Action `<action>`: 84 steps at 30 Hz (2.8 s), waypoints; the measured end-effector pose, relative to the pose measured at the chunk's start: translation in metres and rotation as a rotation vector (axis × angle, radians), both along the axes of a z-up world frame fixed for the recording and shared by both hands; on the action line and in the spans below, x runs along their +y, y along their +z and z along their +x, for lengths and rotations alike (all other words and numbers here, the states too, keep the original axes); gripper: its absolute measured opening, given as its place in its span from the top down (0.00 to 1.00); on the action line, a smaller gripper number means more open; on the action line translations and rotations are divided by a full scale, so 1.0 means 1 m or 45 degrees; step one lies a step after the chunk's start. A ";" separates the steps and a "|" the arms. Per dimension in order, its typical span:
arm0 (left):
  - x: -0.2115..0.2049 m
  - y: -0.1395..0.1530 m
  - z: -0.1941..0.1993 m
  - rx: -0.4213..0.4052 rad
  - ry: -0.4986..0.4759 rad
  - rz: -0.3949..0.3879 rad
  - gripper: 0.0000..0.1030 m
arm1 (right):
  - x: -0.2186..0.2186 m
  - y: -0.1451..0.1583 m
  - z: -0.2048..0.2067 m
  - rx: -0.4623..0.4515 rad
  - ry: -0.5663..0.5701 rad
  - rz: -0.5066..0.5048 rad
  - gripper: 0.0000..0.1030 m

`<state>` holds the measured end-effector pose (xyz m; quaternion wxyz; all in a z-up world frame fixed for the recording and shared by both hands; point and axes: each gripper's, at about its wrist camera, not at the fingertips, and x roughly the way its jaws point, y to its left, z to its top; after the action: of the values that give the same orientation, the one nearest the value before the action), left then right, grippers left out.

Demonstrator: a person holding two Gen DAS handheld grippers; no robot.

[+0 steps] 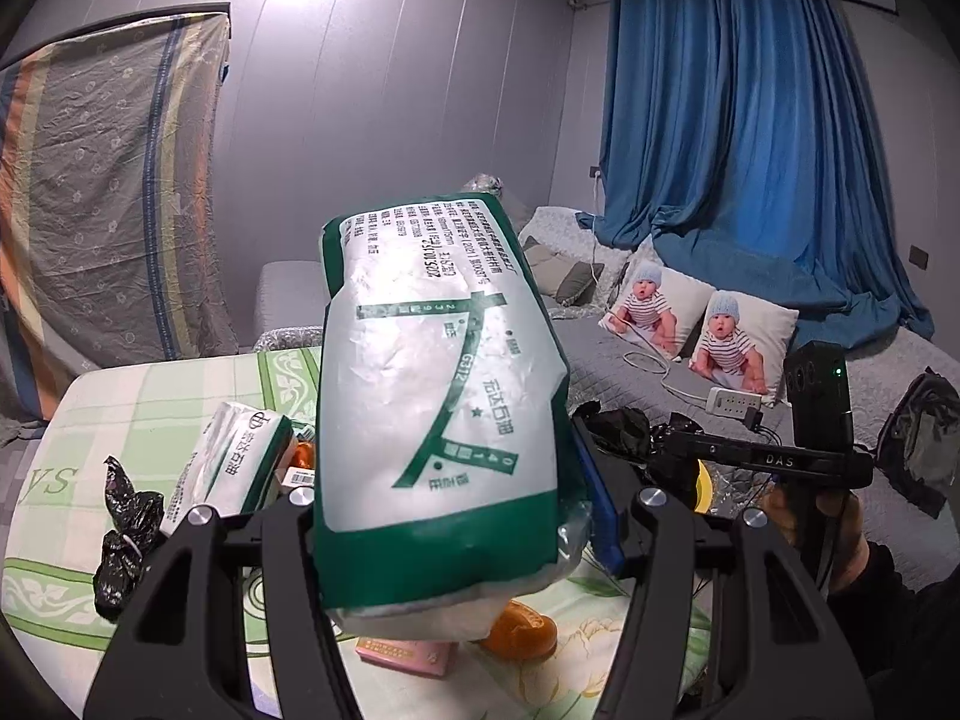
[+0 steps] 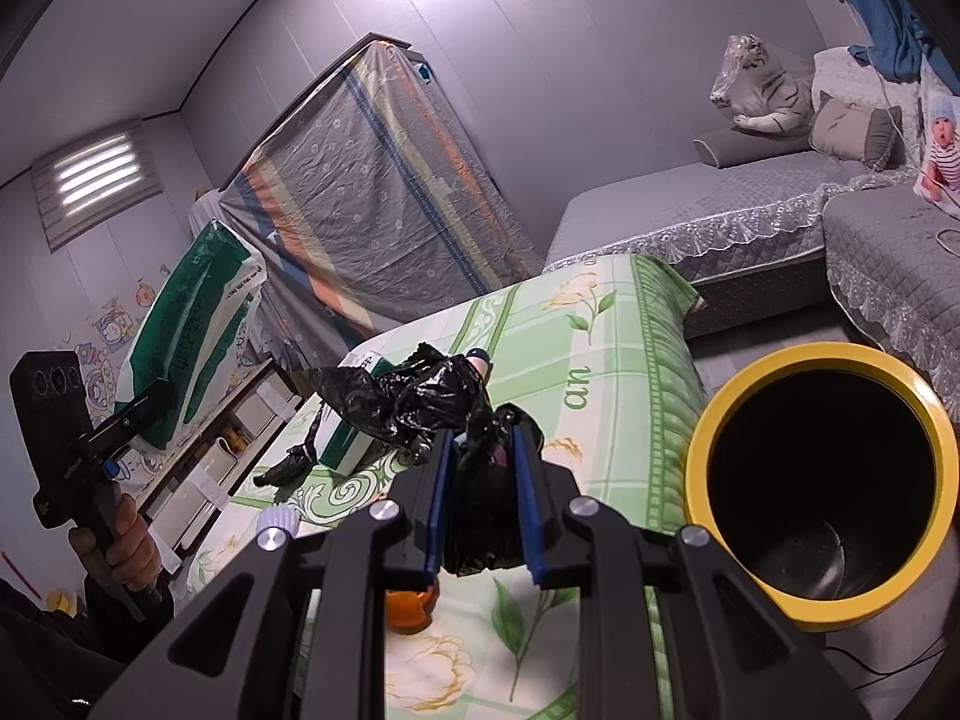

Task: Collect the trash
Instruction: 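Grasp the green-and-white tissue pack with the left tool while right holds bag, then carry both items over the yellow bin and open both tools, then grasp the orange peel with the right tool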

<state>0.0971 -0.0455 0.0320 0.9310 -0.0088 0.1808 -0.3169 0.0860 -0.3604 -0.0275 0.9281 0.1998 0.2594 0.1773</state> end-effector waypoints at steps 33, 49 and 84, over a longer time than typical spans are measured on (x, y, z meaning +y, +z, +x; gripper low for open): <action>-0.266 -0.099 0.117 0.287 -0.405 0.281 0.46 | -0.163 -0.090 -0.005 0.272 -0.784 0.040 0.81; -0.313 -0.127 0.152 0.449 -0.391 0.250 0.22 | -0.192 -0.116 0.010 0.381 -0.845 0.092 0.64; 0.085 -0.036 0.026 0.102 0.354 0.160 0.08 | 0.137 -0.057 0.013 0.162 0.447 -0.455 0.54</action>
<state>0.1228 0.0393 -0.0038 0.9567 0.0119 0.2342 -0.1725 0.0985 -0.2231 -0.0846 0.8855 -0.0048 0.3753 0.2739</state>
